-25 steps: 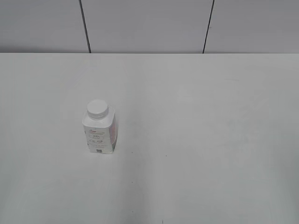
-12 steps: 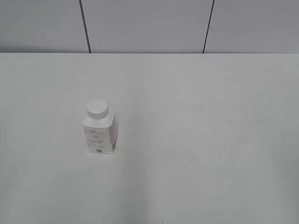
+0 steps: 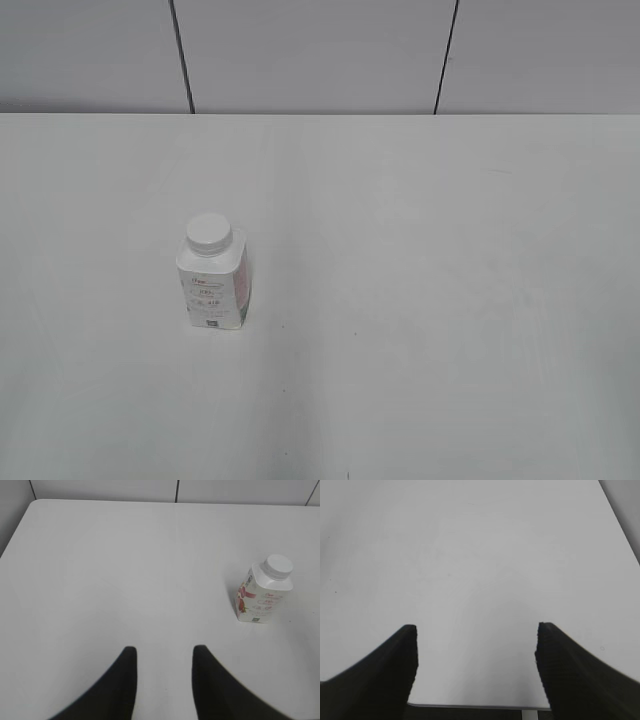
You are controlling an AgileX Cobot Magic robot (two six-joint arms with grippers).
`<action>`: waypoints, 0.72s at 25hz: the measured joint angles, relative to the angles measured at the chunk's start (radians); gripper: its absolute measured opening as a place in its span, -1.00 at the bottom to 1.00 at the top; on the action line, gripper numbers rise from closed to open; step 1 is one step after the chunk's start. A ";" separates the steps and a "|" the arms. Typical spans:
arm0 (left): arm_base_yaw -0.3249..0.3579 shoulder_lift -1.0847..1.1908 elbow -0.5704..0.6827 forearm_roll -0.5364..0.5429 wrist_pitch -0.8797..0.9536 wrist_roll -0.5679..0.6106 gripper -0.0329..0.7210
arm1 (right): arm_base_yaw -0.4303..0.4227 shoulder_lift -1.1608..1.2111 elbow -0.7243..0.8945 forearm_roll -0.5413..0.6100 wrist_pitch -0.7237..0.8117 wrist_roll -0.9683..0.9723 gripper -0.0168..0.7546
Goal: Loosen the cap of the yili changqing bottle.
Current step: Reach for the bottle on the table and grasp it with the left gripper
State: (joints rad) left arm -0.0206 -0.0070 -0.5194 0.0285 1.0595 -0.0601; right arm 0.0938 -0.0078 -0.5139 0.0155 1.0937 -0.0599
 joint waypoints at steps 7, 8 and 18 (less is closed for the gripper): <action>0.000 0.000 0.000 0.001 -0.001 0.000 -0.24 | 0.000 0.000 0.000 0.000 0.000 0.000 0.55; 0.000 0.003 0.000 0.001 -0.001 0.000 -0.18 | 0.000 0.000 0.000 0.000 0.000 0.000 0.55; 0.000 0.133 -0.018 0.044 -0.167 0.000 0.71 | 0.000 0.000 0.000 0.000 0.000 0.000 0.55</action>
State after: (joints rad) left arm -0.0206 0.1259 -0.5371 0.0723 0.8927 -0.0601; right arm 0.0938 -0.0078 -0.5139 0.0155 1.0937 -0.0599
